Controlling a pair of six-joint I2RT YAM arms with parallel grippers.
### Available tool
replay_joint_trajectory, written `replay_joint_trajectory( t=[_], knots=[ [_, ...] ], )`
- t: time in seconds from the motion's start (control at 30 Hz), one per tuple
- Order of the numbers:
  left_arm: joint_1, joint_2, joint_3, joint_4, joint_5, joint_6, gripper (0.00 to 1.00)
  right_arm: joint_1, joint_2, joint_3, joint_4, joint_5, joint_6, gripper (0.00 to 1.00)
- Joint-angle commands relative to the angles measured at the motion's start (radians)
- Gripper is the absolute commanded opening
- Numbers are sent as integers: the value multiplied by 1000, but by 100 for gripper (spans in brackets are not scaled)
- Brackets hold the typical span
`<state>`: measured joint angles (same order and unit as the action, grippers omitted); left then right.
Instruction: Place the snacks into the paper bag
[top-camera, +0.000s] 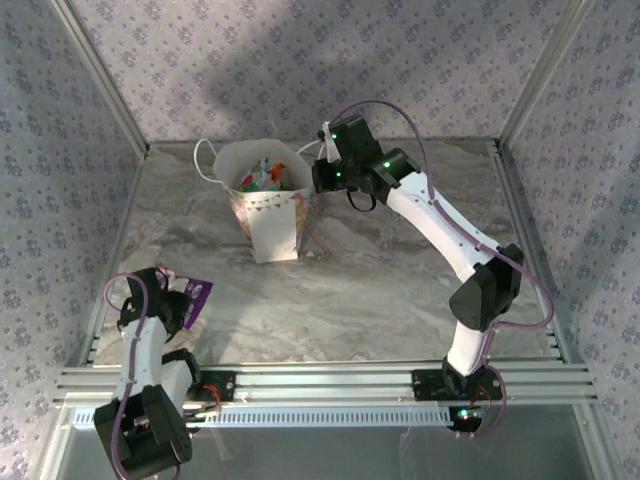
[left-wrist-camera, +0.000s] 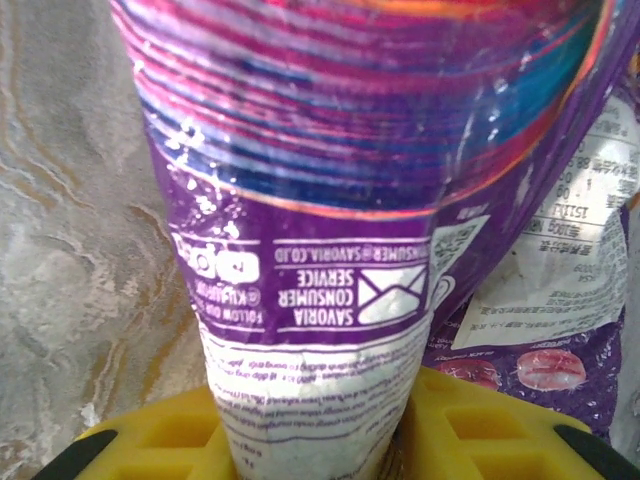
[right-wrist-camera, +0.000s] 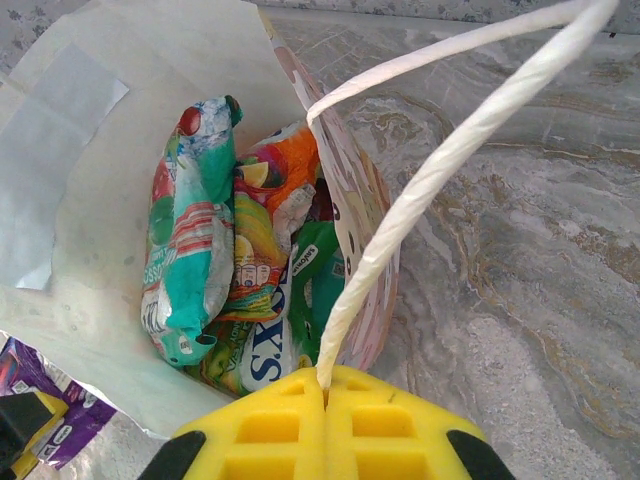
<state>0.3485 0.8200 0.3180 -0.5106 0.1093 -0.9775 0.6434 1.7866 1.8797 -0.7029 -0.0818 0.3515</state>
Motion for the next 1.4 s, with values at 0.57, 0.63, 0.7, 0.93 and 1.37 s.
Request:
replay_joint_trajectory(
  t=[0.57, 0.63, 0.7, 0.93, 1.37],
  knots=[
    [-163, -134, 70, -232, -71, 71, 11, -8, -23, 15, -37, 20, 4, 0],
    [-188, -132, 69, -230, -78, 65, 8, -9, -23, 16, -40, 23, 2, 0],
    [-209, -124, 69, -224, -85, 68, 7, -10, -23, 19, -46, 24, -2, 0],
    [-296, -88, 121, -223, -138, 90, 3, -13, -14, 26, -58, 25, -8, 0],
    [-500, 72, 312, -313, -321, 117, 0, -25, -3, 33, -58, 13, -5, 0]
  ],
)
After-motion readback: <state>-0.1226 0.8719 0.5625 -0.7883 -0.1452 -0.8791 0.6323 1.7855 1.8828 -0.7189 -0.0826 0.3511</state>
